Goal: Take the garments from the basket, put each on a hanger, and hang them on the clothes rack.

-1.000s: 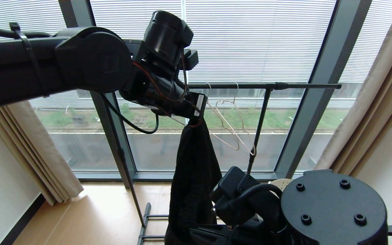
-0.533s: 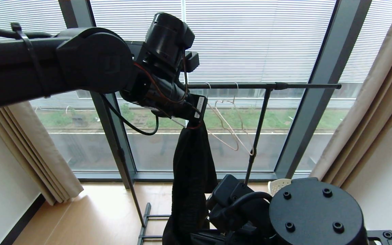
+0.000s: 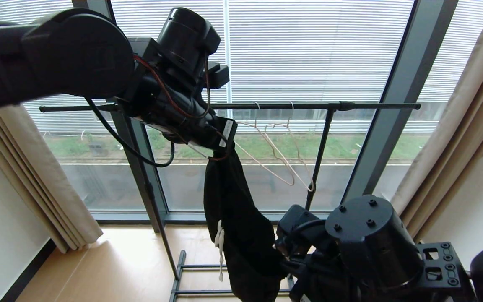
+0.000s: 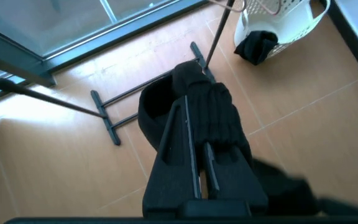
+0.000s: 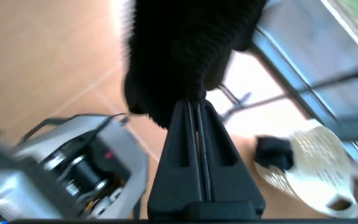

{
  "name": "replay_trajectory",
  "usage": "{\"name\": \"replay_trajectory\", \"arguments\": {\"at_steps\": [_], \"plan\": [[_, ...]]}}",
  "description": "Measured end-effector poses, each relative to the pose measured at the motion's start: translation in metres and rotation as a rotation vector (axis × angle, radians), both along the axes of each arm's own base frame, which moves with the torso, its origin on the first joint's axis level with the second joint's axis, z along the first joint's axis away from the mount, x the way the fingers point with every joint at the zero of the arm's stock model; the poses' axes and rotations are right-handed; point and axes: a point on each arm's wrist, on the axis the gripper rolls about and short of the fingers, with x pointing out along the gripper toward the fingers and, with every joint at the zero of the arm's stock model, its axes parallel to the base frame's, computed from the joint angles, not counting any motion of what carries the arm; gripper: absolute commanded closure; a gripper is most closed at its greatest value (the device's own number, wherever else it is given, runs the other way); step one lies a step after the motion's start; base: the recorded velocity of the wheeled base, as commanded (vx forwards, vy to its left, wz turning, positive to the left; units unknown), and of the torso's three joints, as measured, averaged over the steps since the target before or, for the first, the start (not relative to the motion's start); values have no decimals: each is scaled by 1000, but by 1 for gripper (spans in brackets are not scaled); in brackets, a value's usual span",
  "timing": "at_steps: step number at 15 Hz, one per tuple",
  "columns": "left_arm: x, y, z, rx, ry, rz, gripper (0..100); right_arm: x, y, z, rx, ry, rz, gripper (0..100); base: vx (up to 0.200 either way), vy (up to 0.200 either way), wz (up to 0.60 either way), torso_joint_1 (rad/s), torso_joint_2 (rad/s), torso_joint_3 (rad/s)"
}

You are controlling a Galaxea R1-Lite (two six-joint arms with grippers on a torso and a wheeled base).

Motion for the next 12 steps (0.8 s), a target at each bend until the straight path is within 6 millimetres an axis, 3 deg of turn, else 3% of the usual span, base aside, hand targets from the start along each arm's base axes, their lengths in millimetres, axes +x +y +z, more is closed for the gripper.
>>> {"name": "replay_trajectory", "arguments": {"at_steps": [3,6,9,12], "plan": [[-12,12,5,53,47,-4,100,26,-6,-1,-7,-7,-93,100,0,0,0,0,0,0],[-30,24,5,109,119,-9,100,67,-19,8,37,-37,-231,100,0,0,0,0,0,0],[-48,35,-9,162,192,-13,100,94,-26,30,133,-83,-328,100,0,0,0,0,0,0],[-74,40,-32,226,289,-40,100,116,-12,49,209,-135,-344,100,0,0,0,0,0,0]]}}
